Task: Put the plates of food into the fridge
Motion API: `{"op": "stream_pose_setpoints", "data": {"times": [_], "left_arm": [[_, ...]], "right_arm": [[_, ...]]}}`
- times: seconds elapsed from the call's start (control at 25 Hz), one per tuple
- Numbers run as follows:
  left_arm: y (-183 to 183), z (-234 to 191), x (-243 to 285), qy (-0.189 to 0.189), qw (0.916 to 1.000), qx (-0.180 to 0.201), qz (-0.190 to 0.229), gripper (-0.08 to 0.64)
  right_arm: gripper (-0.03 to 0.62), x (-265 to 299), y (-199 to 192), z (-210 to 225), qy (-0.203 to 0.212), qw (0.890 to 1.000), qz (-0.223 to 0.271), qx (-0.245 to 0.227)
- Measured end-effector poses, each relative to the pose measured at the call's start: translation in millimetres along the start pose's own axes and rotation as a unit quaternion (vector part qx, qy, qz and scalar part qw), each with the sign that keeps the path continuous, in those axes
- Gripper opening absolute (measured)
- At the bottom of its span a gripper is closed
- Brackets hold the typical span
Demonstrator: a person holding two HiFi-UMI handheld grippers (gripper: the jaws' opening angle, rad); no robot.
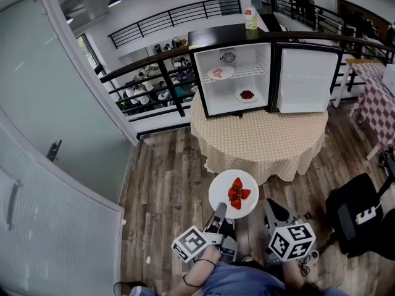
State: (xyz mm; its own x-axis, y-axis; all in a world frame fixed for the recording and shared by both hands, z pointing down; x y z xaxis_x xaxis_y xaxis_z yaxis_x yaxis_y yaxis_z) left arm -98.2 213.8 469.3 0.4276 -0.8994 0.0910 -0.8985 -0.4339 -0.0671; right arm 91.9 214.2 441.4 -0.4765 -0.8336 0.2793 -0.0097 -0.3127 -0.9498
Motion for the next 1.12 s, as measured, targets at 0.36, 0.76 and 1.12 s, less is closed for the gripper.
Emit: {"op": "stream_pose_setpoints", "data": {"times": [0.36, 0.76, 1.12], "left_arm": [[53, 3, 90, -0.013, 0.9996, -0.011, -0.021, 0.029], [150, 9, 177, -0.015, 0.9992, -0.009, -0.035, 0.029], [203, 6, 236, -0.017, 0.9973, -0.022, -0.068, 0.029]], "right_arm": [[0.018, 83, 29, 37, -0.024, 1.000, -0.002, -0.002], [0.018, 203, 68, 52, -0.043, 0.999, -0.004, 0.010], [0.018, 278, 87, 64, -0.070, 0.997, -0.009, 0.022]]}}
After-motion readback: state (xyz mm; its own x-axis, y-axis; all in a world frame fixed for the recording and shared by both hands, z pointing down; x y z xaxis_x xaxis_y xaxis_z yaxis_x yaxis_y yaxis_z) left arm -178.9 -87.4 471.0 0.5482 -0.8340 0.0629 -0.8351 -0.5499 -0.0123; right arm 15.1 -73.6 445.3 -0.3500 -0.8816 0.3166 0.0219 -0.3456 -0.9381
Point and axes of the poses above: the fingertips, and each gripper's own axes: x forward along the fingers, z to its right, y out of its top, the point moved 5 cm from there along -x, backward along the fingers, and after that the axes turned 15 degrees about -x, right-handed, at the moved point
